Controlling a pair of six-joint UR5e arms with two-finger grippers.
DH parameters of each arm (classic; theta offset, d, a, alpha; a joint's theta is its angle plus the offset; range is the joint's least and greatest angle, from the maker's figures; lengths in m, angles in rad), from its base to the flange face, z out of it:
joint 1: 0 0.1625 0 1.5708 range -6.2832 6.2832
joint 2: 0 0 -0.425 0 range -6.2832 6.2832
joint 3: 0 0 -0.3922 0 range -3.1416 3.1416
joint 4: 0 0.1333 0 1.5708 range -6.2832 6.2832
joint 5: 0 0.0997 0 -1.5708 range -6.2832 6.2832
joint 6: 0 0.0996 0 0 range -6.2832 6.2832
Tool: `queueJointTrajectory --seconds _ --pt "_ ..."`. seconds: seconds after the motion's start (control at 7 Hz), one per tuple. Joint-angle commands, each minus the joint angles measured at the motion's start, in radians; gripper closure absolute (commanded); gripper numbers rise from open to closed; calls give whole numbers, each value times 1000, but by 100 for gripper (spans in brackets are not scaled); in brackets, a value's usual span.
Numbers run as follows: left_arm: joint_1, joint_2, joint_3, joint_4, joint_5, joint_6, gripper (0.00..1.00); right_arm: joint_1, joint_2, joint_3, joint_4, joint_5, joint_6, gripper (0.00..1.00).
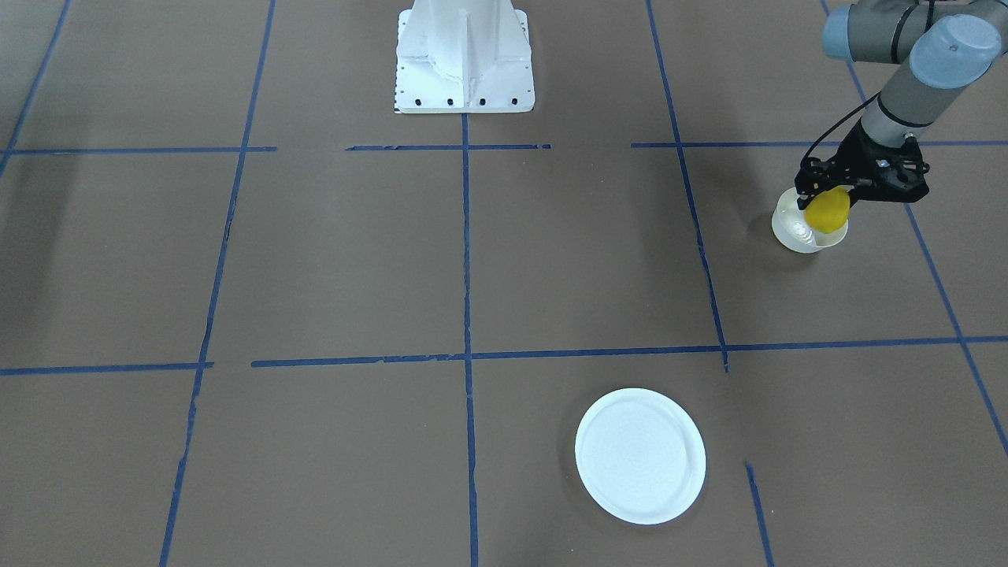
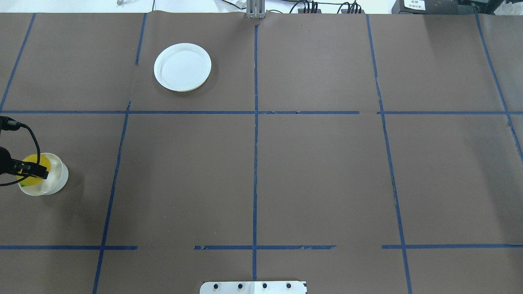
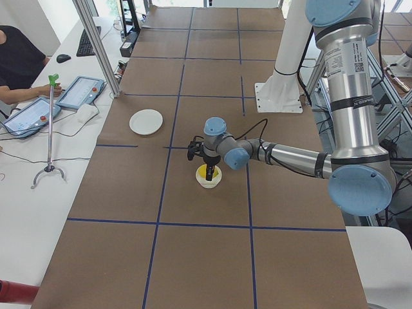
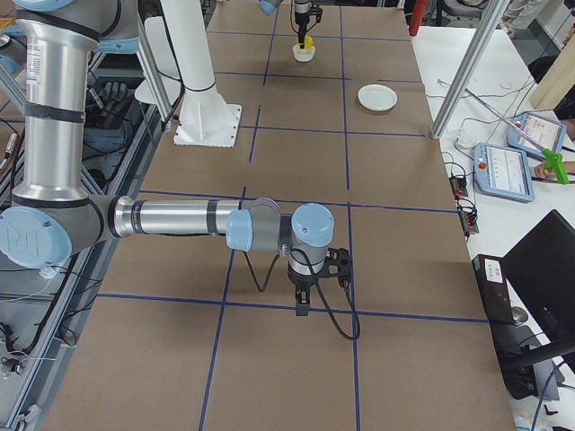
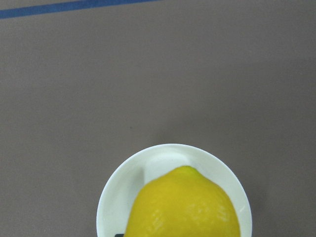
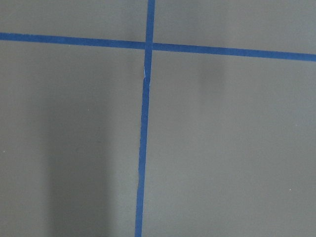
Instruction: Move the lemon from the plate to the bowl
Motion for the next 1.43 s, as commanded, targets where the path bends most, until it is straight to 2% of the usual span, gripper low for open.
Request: queueJointTrajectory --seconds 0.0,0.14,0.29,0.57,1.0,1.14,1.29 --pt "1 -28 8 1 -11 10 0 0 0 0 0 0 0 0" --pt "-1 -38 -6 7 -19 46 0 0 0 0 0 0 0 0" --pt "-47 -45 -7 19 -64 223 0 0 0 0 0 0 0 0" --pt "-267 -59 -3 65 -145 452 0 0 0 0 0 -1 0 0" --pt "-509 -151 8 340 -147 832 0 0 0 0 0 0 0 0" --pt "-583 -153 16 437 -147 939 0 0 0 0 0 0 0 0" --pt "-652 -145 36 503 -160 958 0 0 0 0 0 -1 0 0"
